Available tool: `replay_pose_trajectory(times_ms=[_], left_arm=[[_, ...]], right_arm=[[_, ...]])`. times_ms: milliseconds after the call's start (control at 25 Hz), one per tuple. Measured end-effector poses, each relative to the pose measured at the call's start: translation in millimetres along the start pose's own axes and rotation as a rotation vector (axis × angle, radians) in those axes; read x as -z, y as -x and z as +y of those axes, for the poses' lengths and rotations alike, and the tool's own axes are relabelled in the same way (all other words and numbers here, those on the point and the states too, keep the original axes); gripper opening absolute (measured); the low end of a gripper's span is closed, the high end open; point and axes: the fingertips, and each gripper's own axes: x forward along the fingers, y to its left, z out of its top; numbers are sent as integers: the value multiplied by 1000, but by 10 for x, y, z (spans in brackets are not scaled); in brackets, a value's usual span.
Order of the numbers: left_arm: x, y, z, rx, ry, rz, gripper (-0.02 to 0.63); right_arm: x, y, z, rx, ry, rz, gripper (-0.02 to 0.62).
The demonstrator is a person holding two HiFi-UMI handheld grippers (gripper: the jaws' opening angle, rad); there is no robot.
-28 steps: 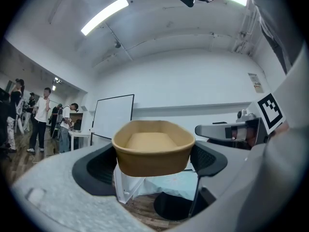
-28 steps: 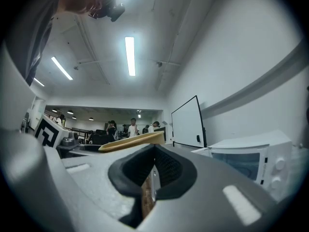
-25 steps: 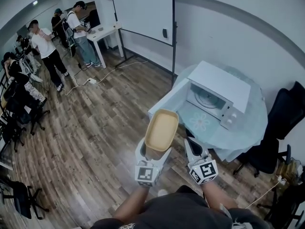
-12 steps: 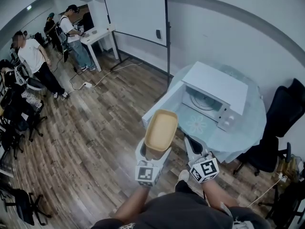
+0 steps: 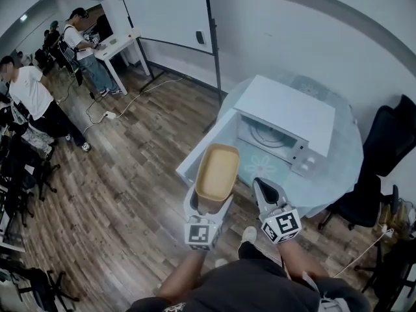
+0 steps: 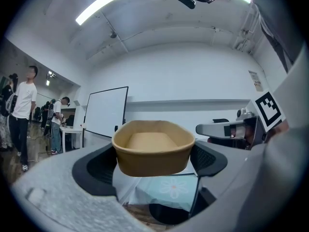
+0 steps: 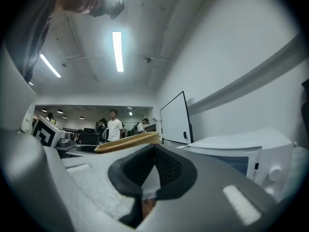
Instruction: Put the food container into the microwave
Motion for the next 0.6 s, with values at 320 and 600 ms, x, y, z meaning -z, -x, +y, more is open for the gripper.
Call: replay_pose_trajectory(times_ms=[320,600], left_arm=[[64,-613,-98,7,-16,27,483],[206,-1107,-196,2,-29,72,483]], right_arm=[[53,-273,-633,13,-36,-2,2],[113,-476,-1143,4,-56,6,2]])
